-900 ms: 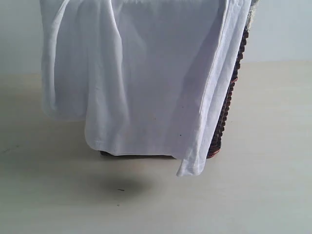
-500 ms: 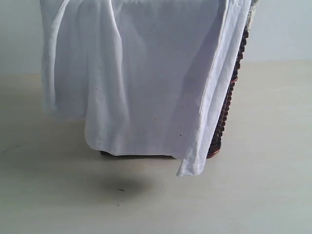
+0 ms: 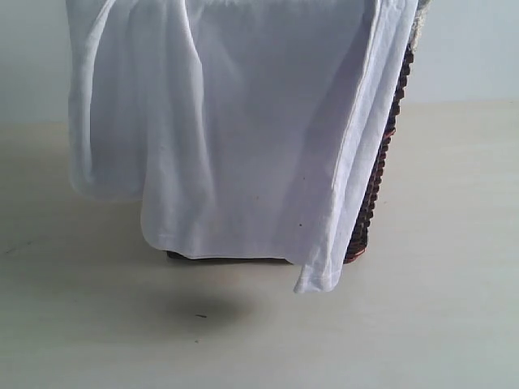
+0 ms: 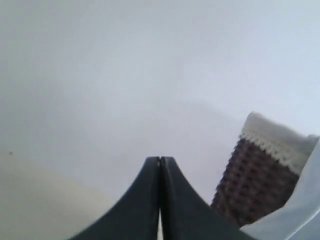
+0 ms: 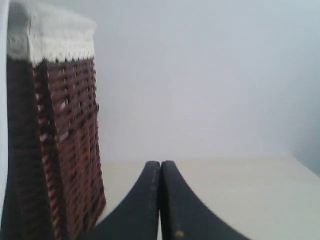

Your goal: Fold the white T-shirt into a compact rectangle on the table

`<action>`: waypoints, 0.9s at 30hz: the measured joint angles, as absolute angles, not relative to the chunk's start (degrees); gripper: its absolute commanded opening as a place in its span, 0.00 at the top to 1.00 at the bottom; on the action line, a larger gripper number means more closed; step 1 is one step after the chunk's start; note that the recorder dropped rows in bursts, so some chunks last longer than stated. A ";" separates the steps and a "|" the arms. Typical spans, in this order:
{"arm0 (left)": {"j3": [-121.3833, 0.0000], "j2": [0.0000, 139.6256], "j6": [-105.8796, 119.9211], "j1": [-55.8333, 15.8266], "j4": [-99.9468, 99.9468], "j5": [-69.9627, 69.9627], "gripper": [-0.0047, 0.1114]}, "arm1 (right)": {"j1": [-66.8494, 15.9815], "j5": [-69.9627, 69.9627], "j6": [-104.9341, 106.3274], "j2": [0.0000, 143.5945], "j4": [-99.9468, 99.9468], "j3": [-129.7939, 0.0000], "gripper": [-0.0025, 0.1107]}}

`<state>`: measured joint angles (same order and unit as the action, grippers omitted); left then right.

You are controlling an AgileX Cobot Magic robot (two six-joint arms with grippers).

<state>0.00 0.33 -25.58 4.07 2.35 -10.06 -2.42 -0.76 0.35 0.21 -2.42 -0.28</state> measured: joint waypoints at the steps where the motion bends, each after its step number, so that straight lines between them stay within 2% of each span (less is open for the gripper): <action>1: 0.00 0.33 -27.66 4.07 1.22 -11.55 0.96 | -2.42 2.72 -0.38 0.21 -2.89 -0.28 0.98; 3: -0.83 0.33 -38.61 4.07 -8.91 -13.92 0.96 | -2.42 10.90 -7.89 0.21 -5.86 -0.28 0.98; 5: -5.74 4.44 -60.72 4.07 -33.79 -21.64 0.93 | -2.42 15.89 -17.65 0.21 -5.68 -0.28 0.98; 7: -13.17 13.47 -75.94 4.07 -53.67 -31.99 0.78 | -2.42 16.69 -22.64 0.21 -0.55 -0.28 0.96; 9: -19.60 24.40 -82.16 4.07 -64.50 -40.26 0.56 | -2.42 16.81 -32.66 0.21 7.78 -0.28 0.89; 10: -21.63 29.31 -83.61 4.07 -67.35 -42.92 0.49 | -2.42 16.91 -38.32 0.21 13.26 -0.28 0.80; 13: -26.74 47.65 -80.05 4.07 -74.54 -53.26 0.48 | -2.42 22.14 -62.86 4.13 40.70 -4.57 0.60; 15: -27.47 55.11 -73.70 4.07 -74.47 -57.64 0.48 | -2.42 26.42 -71.94 9.27 51.12 -7.54 0.56; 21: -27.47 66.98 -56.29 4.07 -68.11 -61.05 0.44 | -2.42 35.94 -77.13 28.64 64.22 -11.92 0.55; 27: -27.77 73.70 -44.75 3.76 -61.88 -65.39 0.44 | -2.50 47.40 -69.75 48.23 66.06 -15.95 0.55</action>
